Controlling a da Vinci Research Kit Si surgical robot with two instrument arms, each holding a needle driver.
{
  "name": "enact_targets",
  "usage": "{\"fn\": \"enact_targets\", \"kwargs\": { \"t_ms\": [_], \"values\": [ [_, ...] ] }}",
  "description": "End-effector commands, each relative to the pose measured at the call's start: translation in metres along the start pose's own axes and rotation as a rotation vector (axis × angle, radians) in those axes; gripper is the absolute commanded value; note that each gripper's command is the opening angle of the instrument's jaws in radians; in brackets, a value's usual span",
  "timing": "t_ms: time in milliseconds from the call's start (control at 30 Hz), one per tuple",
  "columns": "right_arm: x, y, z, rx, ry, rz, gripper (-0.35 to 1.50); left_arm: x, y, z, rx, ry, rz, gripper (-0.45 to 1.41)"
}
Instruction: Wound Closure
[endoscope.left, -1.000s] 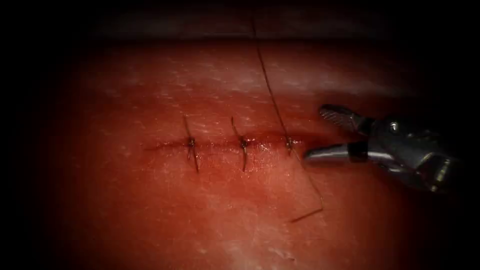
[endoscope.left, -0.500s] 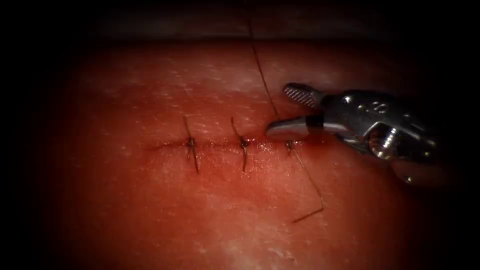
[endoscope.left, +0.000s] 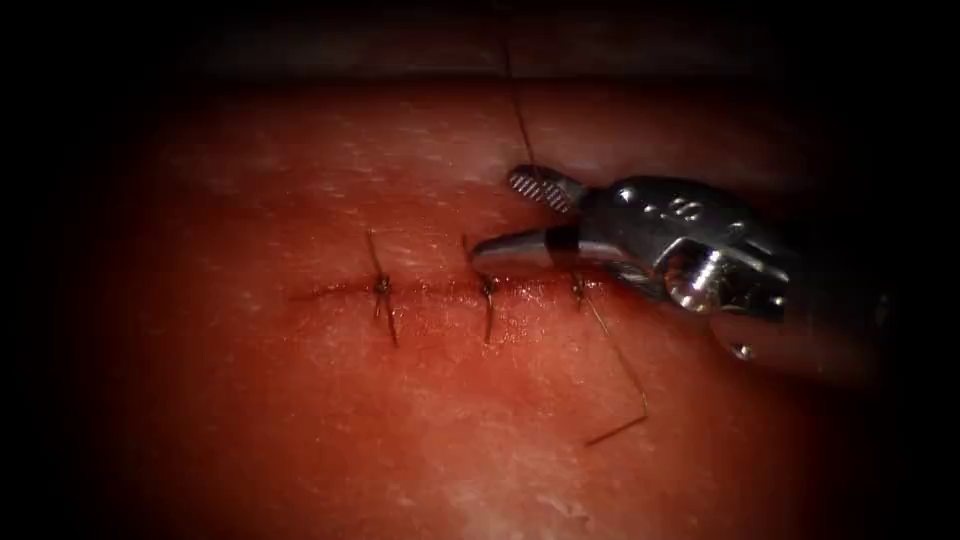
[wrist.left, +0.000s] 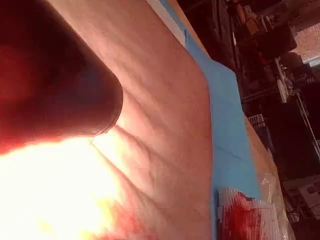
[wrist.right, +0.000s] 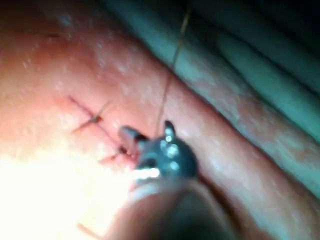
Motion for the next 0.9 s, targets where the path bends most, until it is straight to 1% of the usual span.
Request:
{"fn": "enact_targets", "kwargs": {
  "t_ms": [33,233,367,500,600,667,700,800,900],
  "values": [
    [-0.0001,-0.0001,0.0012,0.002,0.004,-0.004,1.21,0.0008,-0.0005,0.0003,0.003,0.005,0.005,-0.35],
    [-0.0008,0.0003,0.0020,-0.002,0.013,-0.012,1.21,0.0008,-0.0004,0.0001,0.002,0.008,0.004,-0.35],
    [-0.0008,0.0003,0.0023,-0.002,0.013,-0.011,1.21,0.0008,-0.0005,0.0001,0.002,0.011,0.003,-0.35],
    [-0.0006,-0.0003,0.0030,0.018,0.008,-0.007,1.11,0.0008,-0.0003,0.0000,0.002,0.011,0.003,-0.35],
    [-0.0005,-0.0005,0.0033,0.021,0.006,-0.008,0.88,0.0007,0.0000,0.0000,0.001,0.011,0.004,-0.35],
    [-0.0005,-0.0006,0.0034,0.033,0.004,-0.009,0.59,0.0006,0.0001,-0.0002,0.002,0.016,0.004,-0.35],
    [-0.0006,-0.0006,0.0033,0.069,-0.005,-0.018,-0.35,0.0006,0.0001,-0.0002,0.001,0.016,0.005,-0.35],
    [-0.0009,-0.0007,0.0031,0.094,-0.010,-0.032,-0.35,0.0005,0.0001,-0.0003,0.000,0.017,0.006,-0.35],
    [-0.0011,-0.0005,0.0030,0.082,-0.006,-0.041,-0.35,0.0004,0.0000,-0.0004,-0.002,0.017,0.007,-0.35]
  ]
}}
